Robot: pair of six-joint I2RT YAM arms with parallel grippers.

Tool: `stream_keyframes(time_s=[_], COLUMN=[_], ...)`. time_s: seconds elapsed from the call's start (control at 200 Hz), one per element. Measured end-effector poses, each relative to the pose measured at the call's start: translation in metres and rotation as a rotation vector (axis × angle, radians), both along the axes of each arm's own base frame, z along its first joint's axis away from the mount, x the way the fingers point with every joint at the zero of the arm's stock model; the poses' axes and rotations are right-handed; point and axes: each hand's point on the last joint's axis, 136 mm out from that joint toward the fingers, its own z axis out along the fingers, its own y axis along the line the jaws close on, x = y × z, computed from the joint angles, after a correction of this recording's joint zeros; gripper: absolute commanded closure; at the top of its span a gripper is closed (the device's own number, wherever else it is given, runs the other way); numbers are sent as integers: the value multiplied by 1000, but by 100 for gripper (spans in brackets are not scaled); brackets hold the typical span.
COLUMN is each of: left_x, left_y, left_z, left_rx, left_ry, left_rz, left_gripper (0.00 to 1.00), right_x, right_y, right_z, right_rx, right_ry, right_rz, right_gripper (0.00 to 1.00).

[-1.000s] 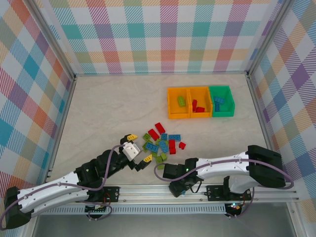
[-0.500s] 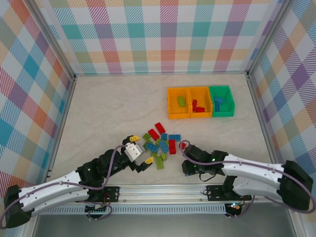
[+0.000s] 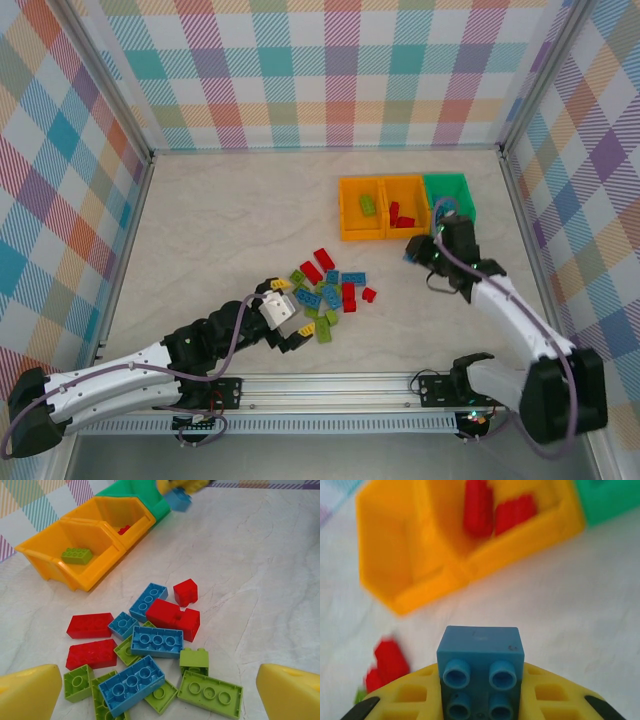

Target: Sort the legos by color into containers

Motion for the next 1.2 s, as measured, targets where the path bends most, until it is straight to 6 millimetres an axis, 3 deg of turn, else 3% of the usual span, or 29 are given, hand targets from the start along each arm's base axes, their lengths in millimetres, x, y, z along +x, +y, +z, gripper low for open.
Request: stream_keyframes(time_s=[0.215, 0.28, 0.37, 0.405, 0.525, 0.6, 0.755, 0.95, 1.08, 1.205], left_x=[3, 4, 5, 6, 6, 6, 16, 43, 66, 79], left_y=[2, 3, 4, 4, 4, 4, 11, 38, 69, 90], left_z=[0, -1, -1, -1, -1, -1, -5, -11, -3, 0], left_rx=[6, 11, 13, 13, 13, 13, 34, 42, -106, -290], left_ry=[-7, -7, -9, -10, -10, -10, -16, -4, 118, 296], left_rz=[23, 29, 36, 38, 38, 39, 114, 357, 627, 842], left_gripper=[0, 0, 0, 0, 0, 0, 0, 0, 3, 4], right_x=[113, 138, 162, 168, 179, 182, 166, 133, 73, 6], right_y=[-68, -83, -99, -104, -112, -112, -104, -77, -40, 27], right_z=[4, 0, -5, -7, -7, -1, 15, 42, 47, 63], right_rx=[-2, -7, -13, -15, -28, -42, -29, 61, 149, 196], right_ry=[-29, -29, -28, -25, -12, -19, -44, -85, -110, -141], right_rz=[-172, -197, -221, -228, -228, -204, -163, -58, 43, 261], right_gripper=[94, 86, 83, 77, 39, 29, 25, 22, 21, 18])
